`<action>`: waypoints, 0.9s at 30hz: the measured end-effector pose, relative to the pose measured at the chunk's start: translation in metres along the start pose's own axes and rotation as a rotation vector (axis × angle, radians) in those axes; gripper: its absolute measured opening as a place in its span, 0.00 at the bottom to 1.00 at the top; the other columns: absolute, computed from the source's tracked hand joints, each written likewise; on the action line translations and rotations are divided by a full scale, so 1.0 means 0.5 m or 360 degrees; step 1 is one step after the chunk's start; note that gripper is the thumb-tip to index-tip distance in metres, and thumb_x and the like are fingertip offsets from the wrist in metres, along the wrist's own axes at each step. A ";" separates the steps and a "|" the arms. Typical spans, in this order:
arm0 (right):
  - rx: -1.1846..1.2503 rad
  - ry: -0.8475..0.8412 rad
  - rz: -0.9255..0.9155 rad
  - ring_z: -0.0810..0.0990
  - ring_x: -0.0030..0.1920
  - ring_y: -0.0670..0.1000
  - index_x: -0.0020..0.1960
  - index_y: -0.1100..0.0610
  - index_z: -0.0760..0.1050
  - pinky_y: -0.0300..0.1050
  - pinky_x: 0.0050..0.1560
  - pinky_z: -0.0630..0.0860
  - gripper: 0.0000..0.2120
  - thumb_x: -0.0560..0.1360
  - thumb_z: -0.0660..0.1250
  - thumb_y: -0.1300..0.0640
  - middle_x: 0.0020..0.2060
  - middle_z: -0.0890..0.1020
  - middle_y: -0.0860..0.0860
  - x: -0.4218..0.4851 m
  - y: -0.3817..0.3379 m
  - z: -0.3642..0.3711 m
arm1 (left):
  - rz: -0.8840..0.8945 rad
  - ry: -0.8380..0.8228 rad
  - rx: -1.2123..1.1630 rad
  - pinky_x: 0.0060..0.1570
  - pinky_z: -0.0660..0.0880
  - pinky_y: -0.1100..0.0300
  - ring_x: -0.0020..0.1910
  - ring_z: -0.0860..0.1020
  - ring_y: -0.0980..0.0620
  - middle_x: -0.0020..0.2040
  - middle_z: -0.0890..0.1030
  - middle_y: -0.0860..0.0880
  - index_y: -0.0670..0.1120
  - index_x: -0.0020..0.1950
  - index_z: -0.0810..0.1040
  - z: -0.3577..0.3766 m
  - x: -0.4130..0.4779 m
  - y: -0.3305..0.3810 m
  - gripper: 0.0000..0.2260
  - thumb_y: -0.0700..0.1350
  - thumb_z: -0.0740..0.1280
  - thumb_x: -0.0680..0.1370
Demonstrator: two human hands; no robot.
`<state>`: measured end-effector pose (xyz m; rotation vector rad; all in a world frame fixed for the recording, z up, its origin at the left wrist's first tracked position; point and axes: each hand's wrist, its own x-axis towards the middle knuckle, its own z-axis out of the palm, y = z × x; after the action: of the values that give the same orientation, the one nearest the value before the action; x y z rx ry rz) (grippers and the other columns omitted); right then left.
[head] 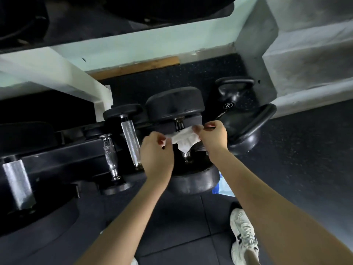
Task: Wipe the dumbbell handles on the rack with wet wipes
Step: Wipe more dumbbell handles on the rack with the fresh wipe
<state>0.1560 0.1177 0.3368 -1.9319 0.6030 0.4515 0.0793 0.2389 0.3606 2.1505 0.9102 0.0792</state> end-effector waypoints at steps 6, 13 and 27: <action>-0.0060 -0.0062 -0.0136 0.82 0.45 0.53 0.43 0.51 0.79 0.50 0.50 0.79 0.02 0.72 0.70 0.57 0.40 0.83 0.49 -0.006 0.021 0.029 | -0.0208 -0.0239 -0.0214 0.40 0.68 0.65 0.46 0.78 0.55 0.48 0.83 0.48 0.44 0.56 0.81 0.053 -0.011 0.001 0.12 0.47 0.63 0.78; -0.0462 -0.0207 -0.0374 0.77 0.36 0.52 0.46 0.58 0.81 0.46 0.39 0.73 0.13 0.78 0.62 0.50 0.34 0.82 0.52 -0.029 0.031 0.044 | -0.0446 -0.0224 -0.0418 0.49 0.72 0.61 0.52 0.78 0.53 0.52 0.81 0.51 0.46 0.58 0.77 0.074 0.022 -0.014 0.12 0.47 0.67 0.76; 0.0325 -0.0301 0.0049 0.82 0.41 0.51 0.37 0.58 0.80 0.46 0.48 0.79 0.06 0.73 0.70 0.64 0.36 0.83 0.53 0.020 -0.010 0.077 | -0.0949 -0.0393 -0.1341 0.45 0.77 0.66 0.42 0.80 0.53 0.43 0.82 0.48 0.41 0.48 0.79 0.095 0.080 0.024 0.05 0.42 0.70 0.75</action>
<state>0.1654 0.1524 0.3188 -1.6671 0.5346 0.5627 0.1318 0.2286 0.3270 1.0454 1.0821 -0.0886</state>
